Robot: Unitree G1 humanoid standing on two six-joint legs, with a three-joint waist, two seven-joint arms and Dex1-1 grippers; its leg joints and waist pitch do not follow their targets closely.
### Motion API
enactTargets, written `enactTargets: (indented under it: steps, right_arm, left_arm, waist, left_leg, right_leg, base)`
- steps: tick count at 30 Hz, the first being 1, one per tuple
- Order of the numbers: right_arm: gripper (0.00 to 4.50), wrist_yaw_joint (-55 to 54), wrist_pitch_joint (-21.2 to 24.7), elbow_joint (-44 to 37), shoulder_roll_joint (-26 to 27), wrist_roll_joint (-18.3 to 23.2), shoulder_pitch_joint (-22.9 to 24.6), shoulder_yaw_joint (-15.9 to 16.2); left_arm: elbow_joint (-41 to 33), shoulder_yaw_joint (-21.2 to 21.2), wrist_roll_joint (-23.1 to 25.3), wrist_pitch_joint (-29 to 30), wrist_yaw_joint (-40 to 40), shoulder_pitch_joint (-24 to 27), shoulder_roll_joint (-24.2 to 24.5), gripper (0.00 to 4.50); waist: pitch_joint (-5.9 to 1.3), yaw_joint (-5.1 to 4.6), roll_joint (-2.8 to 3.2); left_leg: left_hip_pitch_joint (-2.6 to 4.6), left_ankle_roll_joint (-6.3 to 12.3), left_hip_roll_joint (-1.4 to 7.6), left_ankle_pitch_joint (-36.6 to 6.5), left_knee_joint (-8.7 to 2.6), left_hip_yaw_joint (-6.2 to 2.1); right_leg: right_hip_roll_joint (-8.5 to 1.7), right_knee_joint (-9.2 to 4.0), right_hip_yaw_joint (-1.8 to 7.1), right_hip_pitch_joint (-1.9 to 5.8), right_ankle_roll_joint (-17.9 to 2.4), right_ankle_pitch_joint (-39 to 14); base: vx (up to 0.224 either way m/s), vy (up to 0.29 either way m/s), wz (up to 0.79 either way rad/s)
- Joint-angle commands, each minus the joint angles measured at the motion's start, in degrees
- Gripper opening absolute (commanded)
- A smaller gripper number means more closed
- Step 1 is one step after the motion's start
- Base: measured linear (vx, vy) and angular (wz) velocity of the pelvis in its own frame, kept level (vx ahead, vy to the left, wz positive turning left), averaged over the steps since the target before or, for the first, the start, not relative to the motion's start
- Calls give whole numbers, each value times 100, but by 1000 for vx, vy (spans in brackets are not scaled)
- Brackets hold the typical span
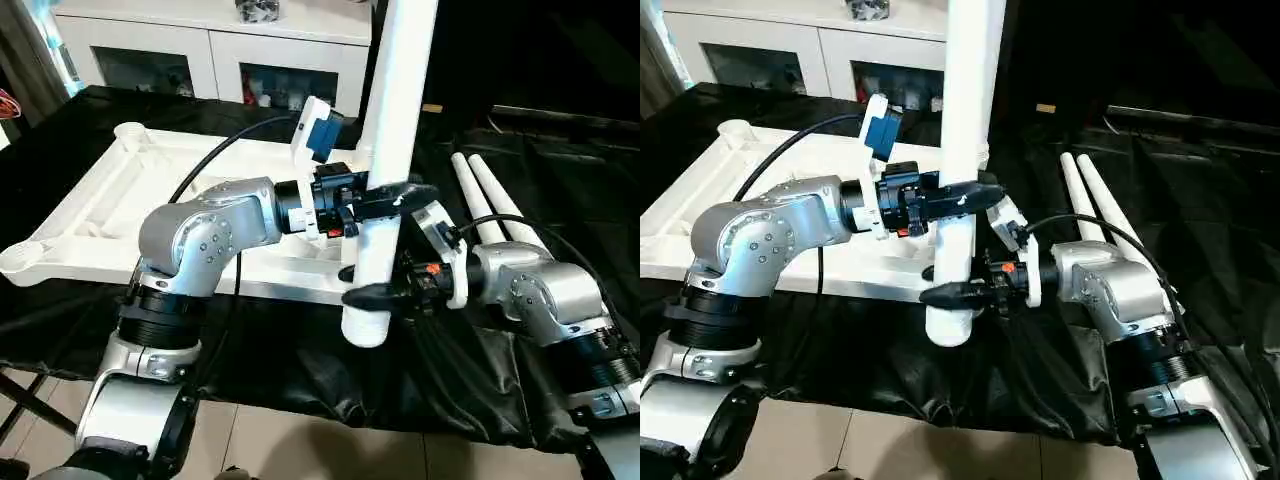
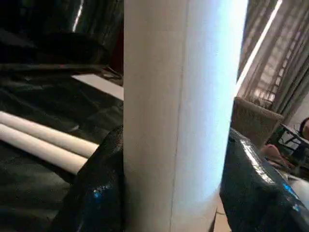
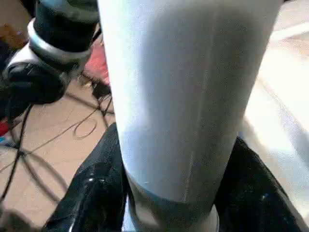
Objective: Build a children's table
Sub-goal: Pick table leg
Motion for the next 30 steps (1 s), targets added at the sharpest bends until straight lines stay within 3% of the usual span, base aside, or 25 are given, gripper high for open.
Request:
enactTargets:
  steps: [1, 4, 8, 9, 10, 13, 14, 15, 16, 17, 18, 19, 20, 21, 22, 23, 24, 25, 30]
  right_arm:
    - [191, -448, -117, 49, 80, 30, 50, -347]
    - [191, -1343, -430, 275, 479, -21, 55, -743]
    - [190, -2025, -691, 371, 741, -98, 139, -986]
    - [190, -2399, -933, 486, 812, -296, 225, -1054]
    - [190, -2581, -1051, 552, 832, -405, 260, -1081]
    - [190, -2838, -1127, 626, 828, -529, 295, -1127]
    - [190, -3110, -1265, 695, 834, -661, 324, -1205]
    - [190, -3201, -1309, 715, 831, -708, 332, -1229]
    - [190, -3398, -1403, 742, 834, -767, 355, -1291]
    - [190, -3575, -1469, 758, 838, -803, 370, -1358]
    - [190, -3575, -1469, 758, 838, -803, 370, -1358]
    - [190, -3804, -1589, 727, 791, -935, 428, -1386]
    - [190, -3804, -1589, 727, 791, -935, 428, -1386]
    - [190, -3855, -1646, 698, 777, -993, 463, -1379]
    - [190, -3861, -1647, 672, 772, -999, 482, -1379]
    - [190, -3880, -1631, 552, 760, -1012, 563, -1382]
    - [190, -3871, -1609, 489, 755, -1018, 605, -1369]
    - [190, -3869, -1611, 442, 743, -1035, 649, -1330]
    - [190, -3895, -1649, 463, 737, -1048, 673, -1306]
  left_arm:
    - [88, 232, 65, -328, 330, -122, -178, 299]
    - [497, 711, 109, -803, 803, -178, -372, 299]
    - [681, 604, 471, -1167, 609, 87, -74, 299]
    - [810, 402, 754, -1360, 431, 256, 225, 299]
    - [888, 256, 926, -1460, 348, 323, 386, 299]
    - [980, -9, 1201, -1716, 119, 435, 615, 299]
    - [1190, -380, 1577, -2100, -189, 546, 845, 299]
    - [1270, -535, 1733, -2256, -285, 581, 928, 299]
    - [1463, -879, 2097, -2622, -473, 648, 1098, 299]
    - [1702, -1220, 2487, -3029, -597, 685, 1238, 299]
    - [1702, -1220, 2487, -3029, -597, 685, 1238, 299]
    - [2150, -1641, 2968, -3561, -704, 694, 1336, 299]
    - [2150, -1641, 2968, -3561, -704, 694, 1336, 299]
    - [2328, -1720, 3055, -3749, -803, 685, 1324, 299]
    - [2412, -1747, 3097, -3831, -813, 669, 1310, 271]
    - [2806, -1837, 3248, -4167, -948, 581, 1237, 264]
    - [3050, -1874, 3329, -4306, -1016, 509, 1205, 264]
    - [3384, -1947, 3429, -4608, -1190, 411, 1198, 264]
    - [3765, -2067, 3516, -4817, -1508, 282, 1237, 220]
  waist:
    - [-485, 12, -72]
    - [-493, 19, -39]
    - [-488, -1, -24]
    - [-483, -2, 50]
    - [-480, -29, 35]
    - [-497, -32, 96]
    - [-506, -12, 157]
    - [-494, -17, 133]
    - [-508, -13, 199]
    - [-486, -36, 151]
    - [-486, -36, 151]
    - [-502, -22, 408]
    - [-483, -70, 301]
    - [-517, -87, 219]
    - [-512, -71, 218]
    - [-512, -68, 273]
    - [-503, -64, 272]
    - [-520, -69, 270]
    - [-492, -115, 280]
  left_leg:
    - [31, 199, 108, -558, -314, -9]
    - [30, 132, 96, -552, -308, -11]
    - [51, 88, 98, -615, -332, -17]
    - [49, 69, 99, -591, -343, -28]
    - [61, 30, 96, -638, -355, -20]
    - [90, -44, 92, -672, -363, -23]
    - [109, -68, 108, -678, -364, -30]
    - [107, -56, 108, -717, -374, -32]
    - [114, -109, 108, -754, -374, -37]
    - [105, -88, 106, -828, -391, -39]
    - [105, -88, 106, -828, -391, -39]
    - [109, -179, 91, -858, -369, -64]
    - [127, -160, 96, -972, -384, -29]
    - [85, -175, 74, -934, -380, -41]
    - [64, -135, 67, -875, -377, -39]
    - [65, -85, 57, -863, -357, -21]
    - [70, -44, 41, -878, -357, -13]
    - [66, -65, 68, -900, -363, -30]
    - [76, -32, 70, -1047, -370, -27]
  right_leg:
    - [-395, -385, 255, 396, -1142, -917]
    - [-423, -397, 251, 384, -1117, -1007]
    - [-407, -414, 249, 374, -955, -1161]
    - [-404, -409, 251, 364, -923, -1148]
    - [-390, -422, 251, 343, -847, -1201]
    - [-382, -407, 257, 351, -841, -1129]
    - [-394, -405, 259, 331, -948, -968]
    - [-384, -432, 258, 319, -923, -994]
    - [-391, -379, 262, 342, -971, -882]
    - [-381, -427, 264, 335, -928, -916]
    - [-381, -427, 264, 335, -928, -916]
    - [-403, -373, 272, 344, -955, -807]
    - [-370, -466, 264, 322, -909, -858]
    - [-376, -376, 267, 418, -986, -703]
    - [-384, -399, 273, 415, -984, -708]
    - [-392, -417, 283, 400, -1026, -792]
    - [-378, -464, 280, 390, -988, -886]
    - [-398, -418, 278, 416, -1017, -869]
    - [-404, -464, 269, 384, -1038, -1228]
  base:
    - [0, 0, 0]
    - [0, 0, 0]
    - [0, 0, 0]
    - [0, 0, 0]
    - [0, 0, 0]
    - [0, 0, 0]
    - [0, 0, 0]
    - [0, 0, 0]
    - [0, 0, 0]
    - [0, 0, 0]
    - [0, 0, 0]
    - [0, 0, 0]
    - [0, 0, 0]
    - [0, 0, 0]
    - [0, 0, 0]
    - [0, 0, 0]
    - [0, 0, 0]
    - [0, 0, 0]
    - [0, 0, 0]
